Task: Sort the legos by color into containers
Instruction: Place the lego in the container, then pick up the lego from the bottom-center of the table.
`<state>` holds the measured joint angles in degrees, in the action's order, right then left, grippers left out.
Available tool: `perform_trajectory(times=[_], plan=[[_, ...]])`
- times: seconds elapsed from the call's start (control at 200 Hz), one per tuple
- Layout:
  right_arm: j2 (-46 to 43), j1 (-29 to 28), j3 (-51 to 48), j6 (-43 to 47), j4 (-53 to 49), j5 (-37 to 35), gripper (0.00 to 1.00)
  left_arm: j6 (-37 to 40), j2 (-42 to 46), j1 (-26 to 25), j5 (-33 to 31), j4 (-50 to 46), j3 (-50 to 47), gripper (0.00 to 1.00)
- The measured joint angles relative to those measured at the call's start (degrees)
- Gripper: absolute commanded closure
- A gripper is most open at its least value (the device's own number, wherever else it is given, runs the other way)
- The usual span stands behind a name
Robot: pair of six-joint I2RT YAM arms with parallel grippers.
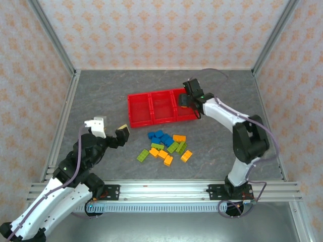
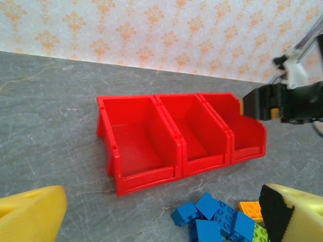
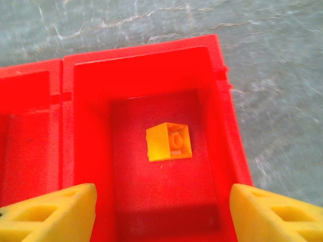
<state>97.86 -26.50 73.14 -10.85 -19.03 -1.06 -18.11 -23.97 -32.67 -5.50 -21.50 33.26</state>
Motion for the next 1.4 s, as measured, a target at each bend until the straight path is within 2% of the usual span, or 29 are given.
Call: perform_trajectory(times=[0.245,0.31,0.506,0.706,0.856,1.206,1.397], plan=[[-21.75,-2.91,-9.22,-10.40,-7.67,-1.05,0.14,0.66,-1.66,0.00,2.43,0.59,-1.36,0.01],[-26.27,-4.13,-11.47,-13.46,-10.25,-0.26,0.00,1.09,-2.25,-0.11,3.41,1.01,-1.73,0.01],[-34.23,-9.07,-20.44,-22.34,-17.25,4.28,0.00,1.70,-3.61,-0.37,5.81,2.51,-1.95,0.01],[-33.81,-17.90,-27.15,-30.58,-20.65,6.99,0.06,1.70,-3.76,-0.37,7.50,3.08,-2.01,0.01],[-30.86,-22.12,-30.29,-34.27,-19.78,7.61,0.09,1.95,-3.76,-0.37,8.11,3.37,-2.47,0.01],[-24.20,-24.55,-31.32,-36.74,-17.77,7.45,0.17,2.10,-3.76,-0.37,8.04,3.34,-2.58,0.01],[-23.71,-25.38,-31.50,-37.03,-17.16,5.29,0.20,2.12,-3.39,-0.37,8.04,3.34,-2.58,0.01]])
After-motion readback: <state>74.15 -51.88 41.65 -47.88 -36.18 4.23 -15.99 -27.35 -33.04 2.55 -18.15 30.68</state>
